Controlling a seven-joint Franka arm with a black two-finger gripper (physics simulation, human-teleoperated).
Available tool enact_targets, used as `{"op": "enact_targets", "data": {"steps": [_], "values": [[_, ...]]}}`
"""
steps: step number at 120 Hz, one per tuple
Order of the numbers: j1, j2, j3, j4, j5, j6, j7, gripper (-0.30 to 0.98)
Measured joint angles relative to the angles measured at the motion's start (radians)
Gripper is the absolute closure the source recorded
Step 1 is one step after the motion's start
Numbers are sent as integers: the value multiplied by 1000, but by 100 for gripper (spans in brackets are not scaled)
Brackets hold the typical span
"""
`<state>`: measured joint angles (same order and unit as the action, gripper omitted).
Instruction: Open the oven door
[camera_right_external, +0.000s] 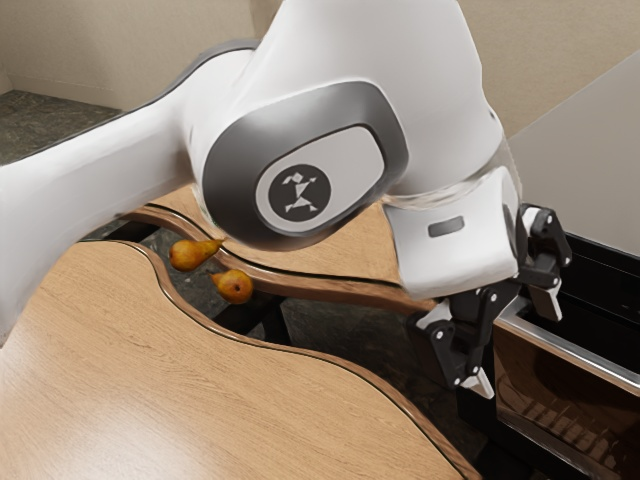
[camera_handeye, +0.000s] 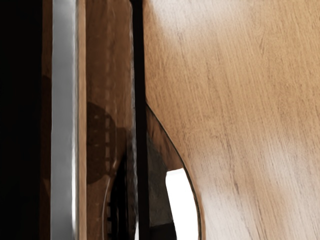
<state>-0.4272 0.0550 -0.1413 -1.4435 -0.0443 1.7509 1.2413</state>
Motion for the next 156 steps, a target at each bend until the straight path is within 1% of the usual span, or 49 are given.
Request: {"op": "enact_targets", "data": {"steps": [14, 24, 45, 56, 61, 71, 76, 78, 82, 86, 90, 95, 97, 98, 99, 101, 103, 106, 107, 108, 109, 112, 114, 116, 118, 121, 123, 125, 127, 132, 135, 137, 139, 142, 144, 146, 149, 152, 156], "values": [[16, 43, -3, 35, 0, 3, 4, 2], [29, 50, -3, 28, 13, 16, -5, 2], [-34, 60, -4, 19, 59, 57, -31, 2], [-37, 74, -4, 18, 71, 71, -42, 2], [-36, 78, -5, 11, 74, 79, -47, -3], [-39, 80, -4, -5, 78, 92, -55, 0], [-41, 79, -4, -16, 79, 101, -60, -3], [-43, 79, -3, -20, 81, 105, -63, -1], [-51, 77, 2, -30, 86, 113, -70, -3], [-61, 65, 3, -53, 97, 120, -79, 4], [-83, 38, 1, -92, 115, 121, -91, 5], [-143, -56, -6, -166, 163, 90, -123, 16], [-172, -97, -12, -182, 184, 65, -141, 16], [-177, -121, -26, -187, 196, 49, -151, 16], [-162, -149, -62, -176, 212, 24, -163, 15], [-170, -197, -130, -141, 245, -28, -188, 13], [-244, -228, -198, -64, 296, -88, -212, 12], [-401, -254, -266, 62, 388, -179, -244, 11], [-443, -260, -262, 113, 425, -207, -252, 11], [-459, -267, -257, 157, 459, -234, -261, 10], [-473, -271, -230, 204, 491, -259, -269, 10], [-445, -278, -132, 308, 573, -323, -293, 9], [-419, -275, -39, 357, 602, -356, -310, 9], [-391, -256, 99, 393, 594, -380, -336, 8], [-351, -234, 226, 416, 570, -400, -363, 7], [-295, -183, 429, 441, 510, -424, -400, 7], [-242, -144, 540, 451, 467, -434, -423, 6], [-178, -109, 623, 458, 430, -443, -445, 6], [-103, -72, 684, 463, 397, -450, -467, 6], [95, 1, 774, 467, 319, -464, -518, 5], [186, 32, 805, 437, 268, -467, -546, 4], [220, 48, 819, 409, 235, -467, -564, 4], [232, 65, 828, 385, 205, -465, -580, 4], [220, 85, 833, 361, 167, -463, -604, 3], [219, 94, 816, 351, 142, -463, -619, 3], [240, 101, 782, 343, 114, -462, -634, 3], [345, 102, 659, 334, 79, -463, -656, 3], [439, 100, 558, 328, 55, -465, -677, 3], [522, 98, 472, 324, 31, -467, -704, 3]]}}
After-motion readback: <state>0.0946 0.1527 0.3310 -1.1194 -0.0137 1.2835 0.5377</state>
